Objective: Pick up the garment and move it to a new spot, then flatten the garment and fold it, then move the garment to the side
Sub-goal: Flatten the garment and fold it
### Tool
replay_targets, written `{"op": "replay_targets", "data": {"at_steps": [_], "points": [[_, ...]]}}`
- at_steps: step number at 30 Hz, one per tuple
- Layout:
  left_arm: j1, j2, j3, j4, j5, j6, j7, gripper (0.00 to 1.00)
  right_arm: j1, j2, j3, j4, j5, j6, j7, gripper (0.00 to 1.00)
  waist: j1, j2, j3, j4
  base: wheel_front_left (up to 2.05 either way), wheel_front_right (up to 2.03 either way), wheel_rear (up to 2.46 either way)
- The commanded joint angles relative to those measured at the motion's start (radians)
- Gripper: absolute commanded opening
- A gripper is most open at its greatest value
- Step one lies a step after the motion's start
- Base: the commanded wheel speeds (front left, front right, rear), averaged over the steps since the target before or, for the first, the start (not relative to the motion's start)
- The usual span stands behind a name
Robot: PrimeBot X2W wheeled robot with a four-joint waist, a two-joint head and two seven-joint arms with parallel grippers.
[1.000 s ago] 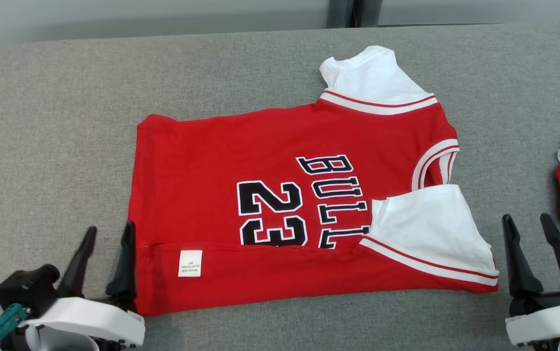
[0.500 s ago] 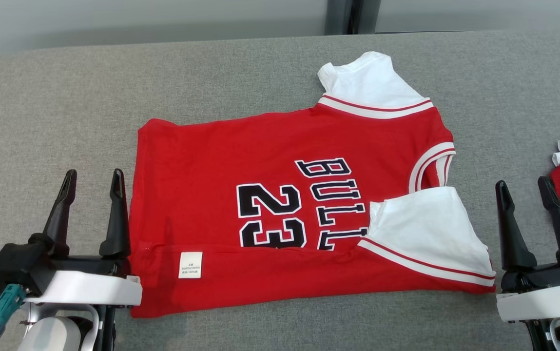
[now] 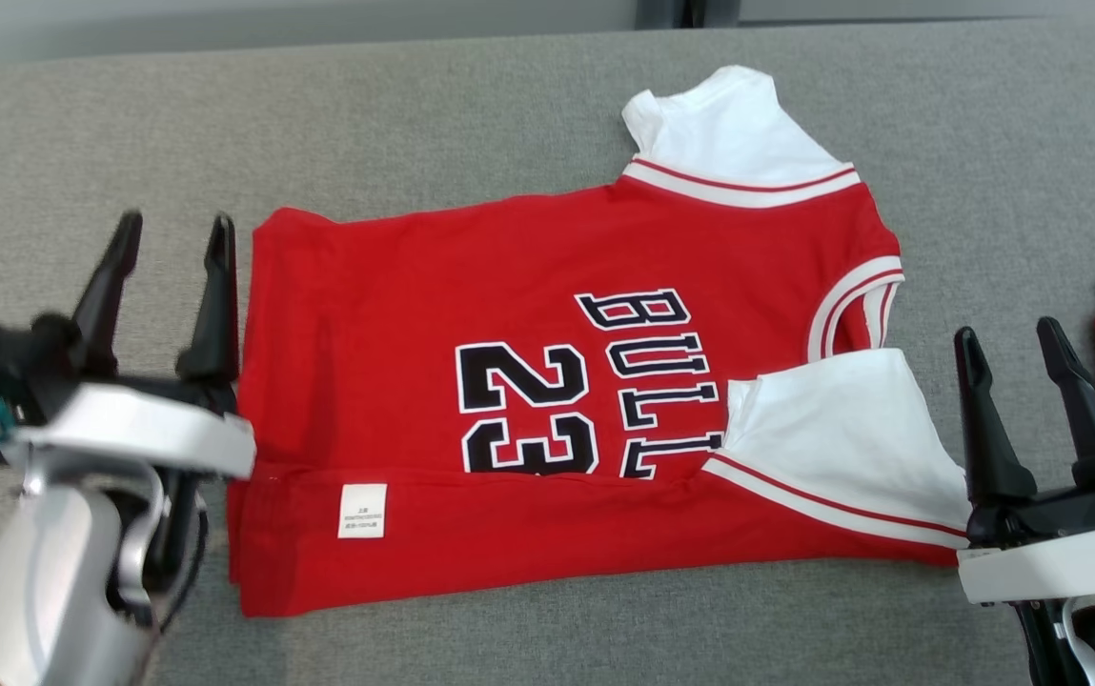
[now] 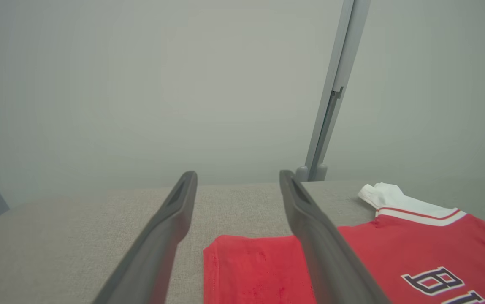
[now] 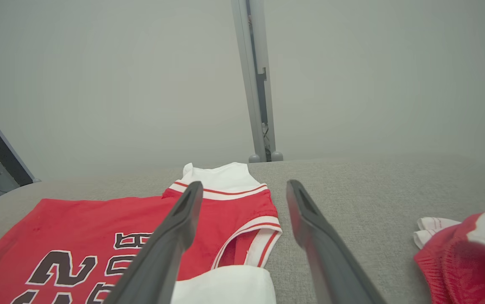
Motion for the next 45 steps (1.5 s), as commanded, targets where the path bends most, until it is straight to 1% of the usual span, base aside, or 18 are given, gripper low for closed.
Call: {"op": "replay_targets", "data": {"at_steps": [1,6,12,16,21,23,24,25,30,34,35,36,41,45], "points": [[-0.032,0.010,0.002,0.017,-0.009,-0.010,0.012,1.00,-0.014,-0.007,0.003,0.002,0.003,0.000,-0.005,1.00,0.0000,0.0000,0.021,-0.012,0.00,0.00,0.00],[-0.206,0.035,-0.012,0.180,-0.043,-0.073,0.118,1.00,-0.055,-0.009,0.036,0.016,0.013,0.000,-0.022,1.00,0.0000,0.0000,0.077,-0.054,0.00,0.00,0.00],[-0.341,0.056,-0.032,0.406,-0.093,-0.139,0.263,1.00,-0.091,-0.007,0.065,0.053,0.027,0.000,-0.049,1.00,0.0000,0.0000,0.121,-0.096,0.00,0.00,0.00],[-0.389,0.061,-0.043,0.530,-0.120,-0.170,0.333,1.00,-0.108,-0.008,0.077,0.077,0.035,0.000,-0.065,1.00,0.0000,0.0000,0.134,-0.108,0.00,0.00,0.00],[-0.418,0.059,-0.065,0.636,-0.147,-0.196,0.413,1.00,-0.124,-0.013,0.082,0.099,0.039,0.000,-0.077,1.00,0.0000,0.0000,0.139,-0.113,0.00,0.00,0.00],[-0.417,0.049,-0.078,0.664,-0.155,-0.204,0.448,0.68,-0.129,-0.018,0.082,0.107,0.045,0.000,-0.077,1.00,0.0000,0.0000,0.136,-0.112,0.00,0.00,0.00],[-0.418,0.045,-0.080,0.670,-0.164,-0.211,0.457,0.27,-0.133,-0.023,0.081,0.108,0.044,0.000,-0.077,1.00,0.0000,0.0000,0.134,-0.111,0.00,0.00,0.00],[-0.423,0.044,-0.082,0.673,-0.165,-0.212,0.461,0.00,-0.141,-0.028,0.079,0.110,0.049,0.000,-0.074,1.00,0.0000,0.0000,0.133,-0.111,0.00,0.00,0.00],[-0.453,0.049,-0.086,0.671,-0.159,-0.216,0.428,0.00,-0.235,-0.084,0.061,0.144,0.097,0.000,-0.052,1.00,0.0000,0.0000,0.130,-0.101,0.00,0.00,0.00],[-0.476,0.030,-0.098,0.662,-0.154,-0.219,0.408,0.00,-0.367,-0.154,0.049,0.235,0.157,0.000,-0.028,1.00,0.0000,0.0000,0.138,-0.070,0.00,0.00,0.00],[-0.476,0.030,-0.098,0.662,-0.154,-0.219,0.408,0.00,-0.367,-0.154,0.049,0.235,0.157,0.000,-0.028,1.00,0.0000,0.0000,0.138,-0.070,0.00,0.00,0.00],[-0.484,0.022,-0.104,0.658,-0.150,-0.219,0.404,0.00,-0.406,-0.176,0.050,0.271,0.170,0.000,-0.015,1.00,0.0000,0.0000,0.143,-0.058,0.00,0.00,0.00],[-0.530,-0.026,-0.127,0.637,-0.148,-0.225,0.380,0.00,-0.606,-0.261,0.107,0.430,0.238,0.000,0.029,1.00,0.0000,0.0000,0.182,0.012,0.00,0.00,0.00],[-0.578,-0.067,-0.151,0.623,-0.142,-0.229,0.360,0.00,-0.761,-0.319,0.190,0.553,0.291,0.000,0.090,1.00,0.0000,0.0000,0.229,0.074,0.00,0.00,0.00]]}}
